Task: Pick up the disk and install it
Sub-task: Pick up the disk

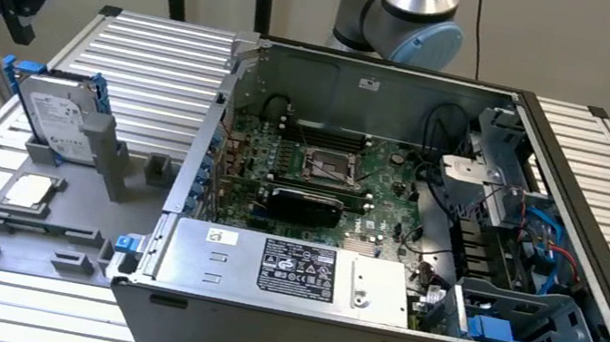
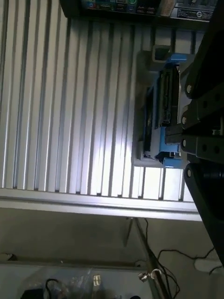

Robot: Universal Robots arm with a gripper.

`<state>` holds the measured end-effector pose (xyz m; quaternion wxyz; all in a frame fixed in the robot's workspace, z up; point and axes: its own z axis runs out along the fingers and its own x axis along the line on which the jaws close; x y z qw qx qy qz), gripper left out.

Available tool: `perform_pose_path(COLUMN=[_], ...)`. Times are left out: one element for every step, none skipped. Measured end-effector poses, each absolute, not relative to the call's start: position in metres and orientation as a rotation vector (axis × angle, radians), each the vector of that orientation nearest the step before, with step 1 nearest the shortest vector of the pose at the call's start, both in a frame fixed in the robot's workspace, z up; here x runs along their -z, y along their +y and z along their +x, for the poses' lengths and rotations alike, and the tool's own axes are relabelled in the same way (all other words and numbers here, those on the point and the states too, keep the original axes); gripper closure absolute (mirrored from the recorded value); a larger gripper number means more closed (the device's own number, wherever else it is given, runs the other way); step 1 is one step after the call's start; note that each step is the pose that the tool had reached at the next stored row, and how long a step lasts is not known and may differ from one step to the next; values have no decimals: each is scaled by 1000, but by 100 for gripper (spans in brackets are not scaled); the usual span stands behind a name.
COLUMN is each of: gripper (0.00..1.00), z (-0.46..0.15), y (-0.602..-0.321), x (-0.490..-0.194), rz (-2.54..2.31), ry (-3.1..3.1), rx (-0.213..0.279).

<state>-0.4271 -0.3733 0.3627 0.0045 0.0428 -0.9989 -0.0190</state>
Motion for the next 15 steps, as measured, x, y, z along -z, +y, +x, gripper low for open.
perform_pose_path(gripper=[100, 100, 100, 100, 100, 100, 100, 100, 100, 100, 100, 100, 100, 100, 100], z=[-427, -427, -427, -427, -427, -427, -427, -427, -427, -427, -427, -427, -427, -427, -427], y=[-373, -373, -373, -373, -373, -373, -373, -373, -373, -373, -373, -373, -373, -373, -373], x=[-363, -363, -362, -362, -362, -362, -362, -362, -362, -362, -362, -362, -362, -362, -362], rz=[162, 191, 220, 246, 275, 304, 333, 361, 388, 416, 444, 472, 500, 530, 558], ry=[-3127, -3125, -3123, -3121, -3118, -3115, -3112, -3109, -3105, -3101, -3097, -3093, -3088, -3083, -3078], rx=[59, 59, 59, 59, 59, 59, 58, 58, 58, 58, 58, 58, 57, 57, 57])
